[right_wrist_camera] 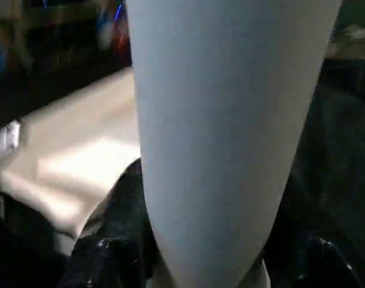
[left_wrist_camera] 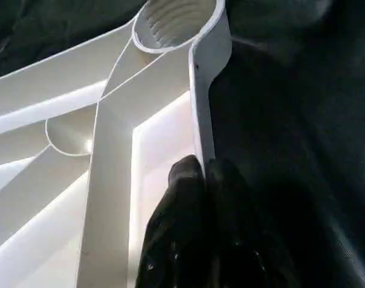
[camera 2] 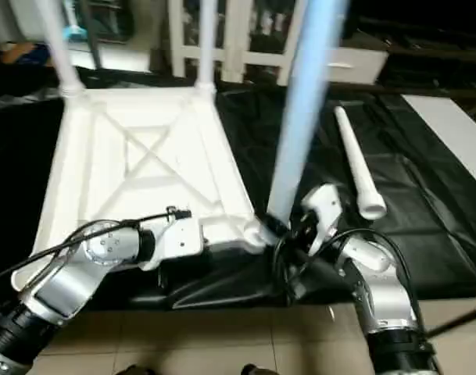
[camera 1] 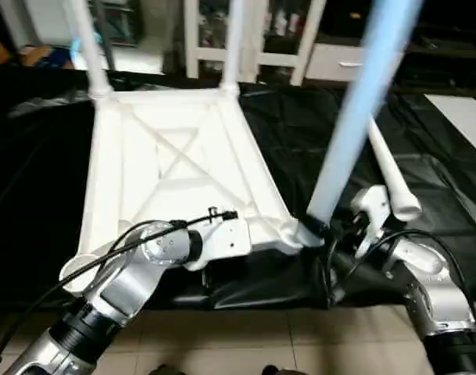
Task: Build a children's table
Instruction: Insert table leg to table base
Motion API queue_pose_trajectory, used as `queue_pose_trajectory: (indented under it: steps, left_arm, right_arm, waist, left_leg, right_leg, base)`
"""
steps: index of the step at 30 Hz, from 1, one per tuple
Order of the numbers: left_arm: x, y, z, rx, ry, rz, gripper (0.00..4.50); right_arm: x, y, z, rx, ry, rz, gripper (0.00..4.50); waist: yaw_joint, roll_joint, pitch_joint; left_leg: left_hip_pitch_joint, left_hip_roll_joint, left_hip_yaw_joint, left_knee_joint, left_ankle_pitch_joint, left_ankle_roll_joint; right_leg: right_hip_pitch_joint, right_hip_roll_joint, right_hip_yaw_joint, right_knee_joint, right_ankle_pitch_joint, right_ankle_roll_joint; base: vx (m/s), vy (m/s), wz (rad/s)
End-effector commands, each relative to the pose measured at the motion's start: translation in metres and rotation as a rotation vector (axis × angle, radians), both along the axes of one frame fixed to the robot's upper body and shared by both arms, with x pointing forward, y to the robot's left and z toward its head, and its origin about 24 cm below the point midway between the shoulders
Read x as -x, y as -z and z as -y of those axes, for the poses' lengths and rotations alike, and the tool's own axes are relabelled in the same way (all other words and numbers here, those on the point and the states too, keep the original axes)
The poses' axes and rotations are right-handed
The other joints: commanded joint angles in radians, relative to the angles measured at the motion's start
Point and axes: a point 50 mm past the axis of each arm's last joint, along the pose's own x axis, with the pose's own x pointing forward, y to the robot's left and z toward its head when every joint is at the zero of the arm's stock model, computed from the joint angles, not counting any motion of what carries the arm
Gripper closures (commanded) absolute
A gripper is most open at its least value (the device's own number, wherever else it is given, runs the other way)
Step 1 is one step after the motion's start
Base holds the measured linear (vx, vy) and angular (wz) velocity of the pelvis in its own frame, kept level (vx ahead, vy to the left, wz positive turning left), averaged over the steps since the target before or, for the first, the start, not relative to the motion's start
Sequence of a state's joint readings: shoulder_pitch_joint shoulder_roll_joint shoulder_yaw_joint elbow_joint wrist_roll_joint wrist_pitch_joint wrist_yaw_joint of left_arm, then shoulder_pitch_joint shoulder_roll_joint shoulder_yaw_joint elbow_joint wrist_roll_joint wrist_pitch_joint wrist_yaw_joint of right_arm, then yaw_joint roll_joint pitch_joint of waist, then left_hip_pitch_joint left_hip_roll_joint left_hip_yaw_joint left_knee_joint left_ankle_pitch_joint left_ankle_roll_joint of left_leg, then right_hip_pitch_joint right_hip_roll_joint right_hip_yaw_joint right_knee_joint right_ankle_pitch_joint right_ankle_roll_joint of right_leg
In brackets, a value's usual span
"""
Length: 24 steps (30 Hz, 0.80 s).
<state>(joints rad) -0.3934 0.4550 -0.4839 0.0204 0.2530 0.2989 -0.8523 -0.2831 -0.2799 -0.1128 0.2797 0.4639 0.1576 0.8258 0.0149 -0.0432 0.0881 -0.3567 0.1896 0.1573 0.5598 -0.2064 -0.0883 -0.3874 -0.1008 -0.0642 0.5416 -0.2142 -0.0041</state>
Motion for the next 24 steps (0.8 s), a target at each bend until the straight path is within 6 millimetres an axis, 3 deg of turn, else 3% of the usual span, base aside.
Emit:
queue_pose_trajectory:
  steps: [1,2,4,5,6,9,11,14,15,16,17,18,19,20,21,22,23,24]
  left_arm:
    - [0.006,0.028,-0.013,-0.095,-0.076,-0.088,4.50]
    - [0.005,0.027,-0.014,-0.094,-0.090,-0.083,4.50]
    - [0.004,0.027,-0.015,-0.094,-0.097,-0.076,4.50]
    - [0.003,0.027,-0.016,-0.095,-0.102,-0.073,4.50]
    - [0.003,0.027,-0.016,-0.096,-0.103,-0.073,4.50]
    - [0.000,0.027,-0.017,-0.108,-0.122,-0.069,4.50]
    - [-0.006,0.025,-0.017,-0.067,-0.199,-0.046,4.50]
    - [-0.010,0.021,-0.014,0.009,-0.260,-0.023,4.50]
    - [-0.013,0.018,-0.011,0.075,-0.322,-0.009,4.50]
    - [-0.016,0.013,-0.010,0.143,-0.366,0.005,4.50]
    - [-0.016,0.013,-0.010,0.143,-0.366,0.005,4.50]
    - [-0.018,0.008,-0.008,0.202,-0.378,0.024,4.50]
    - [-0.019,0.006,-0.007,0.222,-0.377,0.037,4.50]
    - [-0.020,0.005,-0.006,0.226,-0.377,0.039,4.50]
    - [-0.020,0.005,-0.006,0.227,-0.378,0.039,4.50]
    - [-0.021,0.003,-0.005,0.239,-0.376,0.050,4.50]
    - [-0.021,0.002,-0.005,0.242,-0.373,0.056,4.50]
    - [-0.023,-0.002,-0.003,0.253,-0.369,0.072,4.50]
  right_arm:
    - [-0.006,-0.025,0.008,-0.110,0.035,0.051,2.61]
    - [-0.005,-0.037,0.011,-0.153,0.026,0.076,2.61]
    - [-0.005,-0.044,0.014,-0.168,0.024,0.091,2.61]
    - [-0.004,-0.048,0.015,-0.179,0.024,0.098,2.61]
    - [-0.004,-0.055,0.018,-0.210,0.029,0.105,2.61]
    - [-0.004,-0.068,0.028,-0.209,0.049,0.105,2.61]
    - [-0.001,-0.056,0.040,-0.019,0.137,0.052,2.61]
    - [0.002,-0.044,0.045,0.066,0.197,0.003,2.61]
    - [0.007,-0.035,0.044,0.117,0.207,-0.033,2.61]
    - [0.011,-0.031,0.039,0.149,0.212,-0.040,2.61]
    - [0.011,-0.031,0.039,0.149,0.212,-0.040,2.61]
    - [0.013,-0.032,0.035,0.160,0.225,-0.029,2.61]
    - [0.013,-0.033,0.033,0.163,0.227,-0.022,2.61]
    - [0.013,-0.033,0.032,0.160,0.226,-0.020,2.61]
    - [0.012,-0.034,0.031,0.158,0.225,-0.020,2.61]
    - [0.012,-0.035,0.030,0.159,0.236,-0.010,2.61]
    - [0.011,-0.035,0.030,0.158,0.238,-0.010,2.61]
    - [0.011,-0.035,0.029,0.166,0.245,-0.005,2.61]
  waist:
    - [-0.005,0.005,-0.040]
    - [-0.003,0.015,-0.040]
    - [-0.004,0.011,-0.040]
    - [-0.002,0.021,-0.040]
    - [-0.002,0.015,-0.040]
    - [-0.001,0.022,-0.041]
    - [-0.001,0.018,-0.040]
    - [-0.002,0.014,-0.038]
    - [-0.003,0.015,-0.039]
    - [-0.008,0.016,-0.040]
    - [-0.008,0.016,-0.040]
    - [-0.015,0.007,-0.043]
    - [-0.020,0.011,-0.046]
    - [-0.026,0.014,-0.053]
    - [-0.030,0.014,-0.052]
    - [-0.030,0.019,-0.051]
    - [-0.030,0.019,-0.051]
    - [-0.029,0.023,-0.051]
  left_leg:
    - [0.012,0.037,-0.013,-0.092,-0.424,0.009]
    - [0.015,0.036,-0.012,-0.092,-0.423,0.009]
    - [0.017,0.037,-0.009,-0.090,-0.420,0.010]
    - [0.018,0.036,-0.009,-0.090,-0.418,0.009]
    - [0.018,0.037,-0.007,-0.090,-0.413,0.009]
    - [0.016,0.036,-0.008,-0.091,-0.403,0.002]
    - [0.019,0.034,-0.004,-0.087,-0.409,-0.002]
    - [0.023,0.028,-0.001,-0.080,-0.415,0.002]
    - [0.019,0.027,-0.004,-0.080,-0.416,0.005]
    - [0.012,0.025,-0.008,-0.079,-0.426,0.009]
    - [0.012,0.025,-0.008,-0.079,-0.426,0.009]
    - [-0.003,0.022,-0.012,-0.081,-0.407,0.020]
    - [-0.022,0.022,-0.017,-0.086,-0.376,0.026]
    - [-0.031,0.023,-0.020,-0.085,-0.333,0.034]
    - [-0.035,0.023,-0.019,-0.085,-0.319,0.040]
    - [-0.030,0.024,-0.014,-0.082,-0.300,0.052]
    - [-0.030,0.024,-0.014,-0.082,-0.300,0.052]
    - [-0.019,0.026,-0.011,-0.079,-0.314,0.055]
  right_leg:
    - [0.012,-0.043,0.028,-0.068,-0.454,-0.109]
    - [0.012,-0.043,0.028,-0.069,-0.453,-0.111]
    - [0.010,-0.042,0.029,-0.071,-0.453,-0.107]
    - [0.010,-0.041,0.030,-0.071,-0.453,-0.107]
    - [0.009,-0.042,0.030,-0.072,-0.456,-0.104]
    - [0.014,-0.040,0.028,-0.070,-0.459,-0.102]
    - [0.010,-0.041,0.027,-0.073,-0.483,-0.095]
    - [0.006,-0.044,0.022,-0.088,-0.566,-0.068]
    - [0.010,-0.045,0.019,-0.090,-0.581,-0.063]
    - [0.018,-0.045,0.007,-0.095,-0.602,-0.043]
    - [0.018,-0.045,0.007,-0.095,-0.602,-0.043]
    - [0.029,-0.046,0.000,-0.094,-0.597,-0.030]
    - [0.039,-0.046,-0.002,-0.084,-0.563,-0.028]
    - [0.044,-0.047,0.000,-0.074,-0.502,-0.036]
    - [0.043,-0.046,0.002,-0.072,-0.472,-0.045]
    - [0.036,-0.044,0.006,-0.068,-0.416,-0.072]
    - [0.036,-0.044,0.006,-0.068,-0.416,-0.072]
    - [0.028,-0.043,0.008,-0.067,-0.380,-0.098]
  base:
    - [0.000,0.000,0.00]
    - [0.000,0.000,0.00]
    - [0.000,0.000,0.00]
    - [0.000,0.000,0.00]
    - [0.000,0.000,0.00]
    - [0.000,0.000,0.00]
    - [0.000,0.000,0.00]
    - [0.000,0.000,0.00]
    - [0.000,0.000,0.00]
    - [0.000,0.000,0.00]
    - [0.000,0.000,0.00]
    - [-0.022,0.029,-0.22]
    - [-0.025,0.033,-0.32]
    - [-0.025,0.033,-0.32]
    - [-0.009,0.023,-0.31]
    - [0.001,0.011,-0.23]
    - [0.001,0.011,-0.23]
    - [0.000,0.000,0.00]
